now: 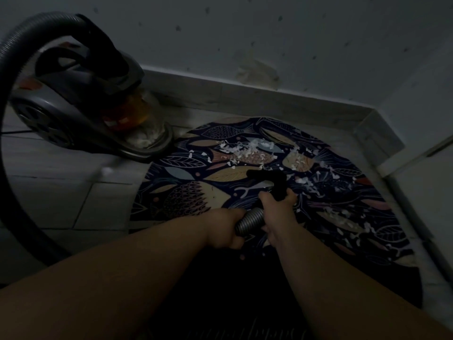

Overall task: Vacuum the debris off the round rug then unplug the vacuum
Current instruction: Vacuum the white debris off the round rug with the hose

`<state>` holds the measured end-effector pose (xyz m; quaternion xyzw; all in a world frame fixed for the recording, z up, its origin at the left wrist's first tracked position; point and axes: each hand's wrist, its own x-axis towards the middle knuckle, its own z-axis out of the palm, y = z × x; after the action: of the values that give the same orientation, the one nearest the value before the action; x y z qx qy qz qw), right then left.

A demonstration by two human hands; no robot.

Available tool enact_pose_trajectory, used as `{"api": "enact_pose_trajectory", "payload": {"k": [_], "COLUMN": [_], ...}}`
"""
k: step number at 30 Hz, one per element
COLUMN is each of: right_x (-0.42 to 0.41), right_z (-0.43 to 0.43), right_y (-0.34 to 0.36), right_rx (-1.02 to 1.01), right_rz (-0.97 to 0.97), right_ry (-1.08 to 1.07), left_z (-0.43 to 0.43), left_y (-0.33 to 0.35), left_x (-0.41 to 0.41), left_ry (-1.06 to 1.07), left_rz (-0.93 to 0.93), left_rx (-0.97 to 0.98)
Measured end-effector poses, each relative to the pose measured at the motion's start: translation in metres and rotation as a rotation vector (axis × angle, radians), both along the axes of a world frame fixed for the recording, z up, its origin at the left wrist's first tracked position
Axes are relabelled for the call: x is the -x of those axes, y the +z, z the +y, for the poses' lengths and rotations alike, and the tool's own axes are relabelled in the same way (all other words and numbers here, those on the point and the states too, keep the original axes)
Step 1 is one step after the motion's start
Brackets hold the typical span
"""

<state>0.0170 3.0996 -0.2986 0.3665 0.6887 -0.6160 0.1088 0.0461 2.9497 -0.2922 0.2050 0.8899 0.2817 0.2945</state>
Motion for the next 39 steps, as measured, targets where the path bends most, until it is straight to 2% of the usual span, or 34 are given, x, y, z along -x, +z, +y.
{"api": "enact_pose_trajectory", "payload": {"k": [6,29,39], "right_x": [0.007,0.038,0.030], "right_z": [-0.008,-0.116,-0.109], "right_y": [-0.002,-0.001,0.003], "right_rx": [0.014,0.086,0.032], "right_rz": [-0.019,-0.025,-0.050], "right_ry": [0.073,0.320,0.255], "left_z": [-0.010,-0.105,-0.097], "left_y": [0.004,0.006,0.009], "left_x": [0.004,-0.003,-0.002], "left_ry": [0.018,0.305,0.238], "left_rz": [0.001,0.029,0.017], "left_rx": [0.012,-0.006,-0.012]}}
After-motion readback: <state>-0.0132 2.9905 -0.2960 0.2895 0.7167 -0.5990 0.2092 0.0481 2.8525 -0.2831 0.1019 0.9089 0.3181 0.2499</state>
